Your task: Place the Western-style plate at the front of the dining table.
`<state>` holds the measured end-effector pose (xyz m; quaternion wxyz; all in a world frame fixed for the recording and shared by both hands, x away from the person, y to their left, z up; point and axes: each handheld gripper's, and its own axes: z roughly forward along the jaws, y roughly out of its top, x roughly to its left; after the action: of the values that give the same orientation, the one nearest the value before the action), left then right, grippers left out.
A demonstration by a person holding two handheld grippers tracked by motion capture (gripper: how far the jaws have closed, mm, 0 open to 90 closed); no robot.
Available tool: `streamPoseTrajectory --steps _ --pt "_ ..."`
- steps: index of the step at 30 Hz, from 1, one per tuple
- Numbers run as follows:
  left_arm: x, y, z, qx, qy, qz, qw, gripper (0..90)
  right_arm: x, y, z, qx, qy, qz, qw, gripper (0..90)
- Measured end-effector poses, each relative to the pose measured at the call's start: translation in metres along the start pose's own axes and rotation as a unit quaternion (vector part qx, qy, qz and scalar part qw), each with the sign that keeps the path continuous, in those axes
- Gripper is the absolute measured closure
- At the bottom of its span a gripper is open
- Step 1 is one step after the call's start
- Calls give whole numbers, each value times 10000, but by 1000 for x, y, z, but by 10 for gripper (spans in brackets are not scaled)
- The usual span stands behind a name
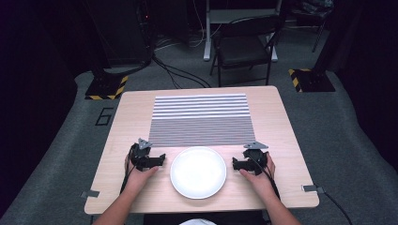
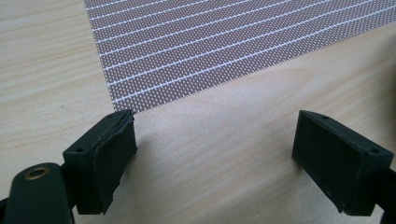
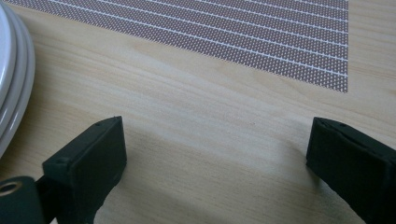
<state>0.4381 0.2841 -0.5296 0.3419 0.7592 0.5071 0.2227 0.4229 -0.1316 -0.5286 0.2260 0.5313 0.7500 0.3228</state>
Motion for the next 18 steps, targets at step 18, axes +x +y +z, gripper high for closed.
streamPoseTrajectory --steps 18 --pt "0 0 0 17 -58 62 10000 133 1 0 0 -8 -8 -3 10000 47"
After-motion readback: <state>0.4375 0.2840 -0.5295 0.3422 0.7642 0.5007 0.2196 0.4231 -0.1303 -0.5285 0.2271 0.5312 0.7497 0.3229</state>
